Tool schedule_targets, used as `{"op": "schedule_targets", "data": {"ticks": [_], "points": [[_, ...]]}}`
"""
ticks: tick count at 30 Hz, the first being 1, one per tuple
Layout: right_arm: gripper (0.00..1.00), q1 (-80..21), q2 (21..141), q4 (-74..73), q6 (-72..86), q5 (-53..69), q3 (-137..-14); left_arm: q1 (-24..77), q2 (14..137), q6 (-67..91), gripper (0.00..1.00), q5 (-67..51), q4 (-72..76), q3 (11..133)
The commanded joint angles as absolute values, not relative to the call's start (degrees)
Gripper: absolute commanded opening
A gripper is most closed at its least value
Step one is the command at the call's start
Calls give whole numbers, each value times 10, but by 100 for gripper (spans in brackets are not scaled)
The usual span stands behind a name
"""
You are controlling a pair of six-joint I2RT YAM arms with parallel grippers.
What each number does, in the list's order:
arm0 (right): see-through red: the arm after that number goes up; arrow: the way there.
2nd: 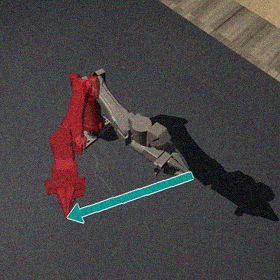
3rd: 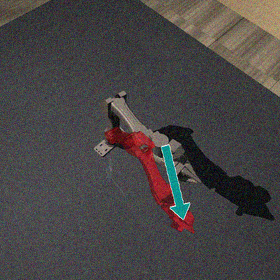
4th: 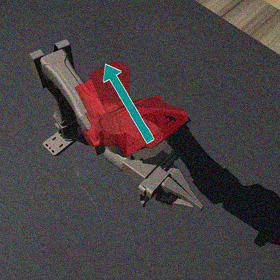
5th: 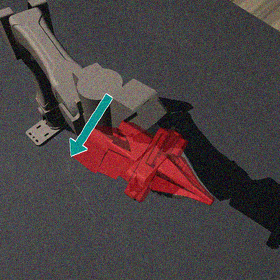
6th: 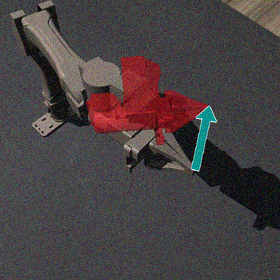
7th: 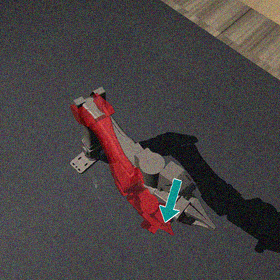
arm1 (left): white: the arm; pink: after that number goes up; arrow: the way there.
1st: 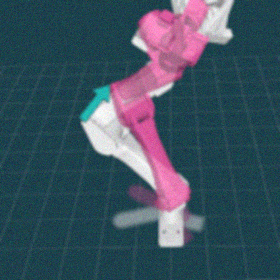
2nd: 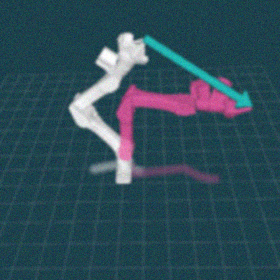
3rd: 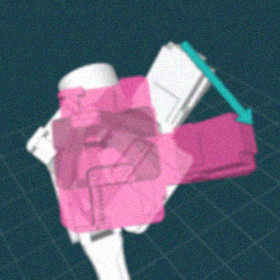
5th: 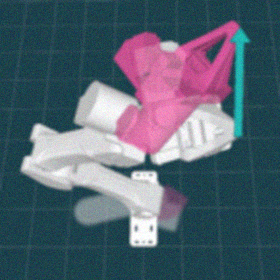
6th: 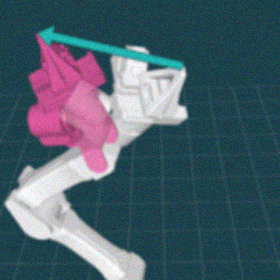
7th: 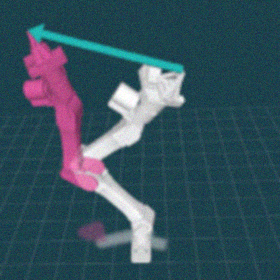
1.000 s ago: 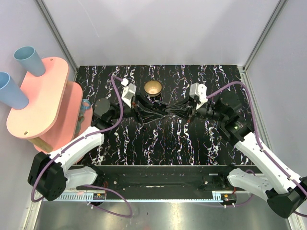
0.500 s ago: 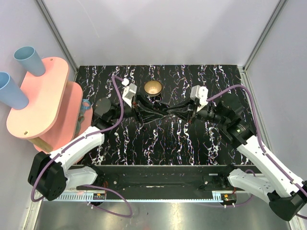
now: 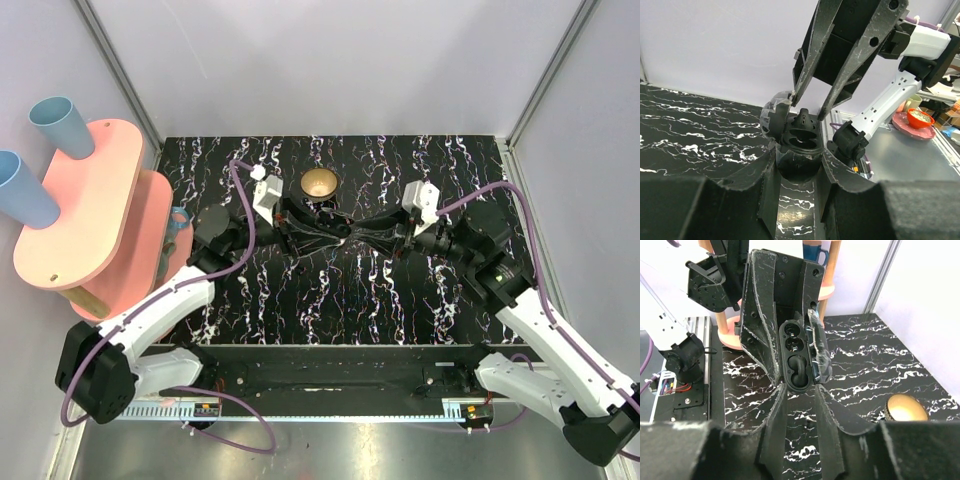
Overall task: Insert the wireless bluetooth earbuds into the charging case
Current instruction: Insert the right earbud into the right side groove of the charging case.
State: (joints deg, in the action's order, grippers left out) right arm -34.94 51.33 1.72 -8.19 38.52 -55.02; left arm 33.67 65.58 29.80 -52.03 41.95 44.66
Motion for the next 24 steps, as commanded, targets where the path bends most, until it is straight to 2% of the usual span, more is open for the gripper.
{"op": "schedule_targets", "data": {"ticks": [1,2,6,8,11,12,16,24], "points": [[39,-351,493,65,-62,381,-546,337,622,247,0,-482,391,461],[48,-350,490,65,-58,381,-547,337,620,239,0,-475,382,461],[56,-351,476,63,-41,386,-547,337,600,204,0,-409,345,447],[57,-350,468,67,-33,374,-544,337,587,198,0,-389,338,442],[57,-350,459,54,57,271,-558,336,570,177,0,-325,292,439],[58,-350,455,47,65,212,-560,335,556,170,0,-301,287,436],[60,-350,452,33,79,116,-560,334,525,148,0,-269,271,423],[59,-341,524,-22,177,-26,-564,332,475,127,0,-235,246,413]]}}
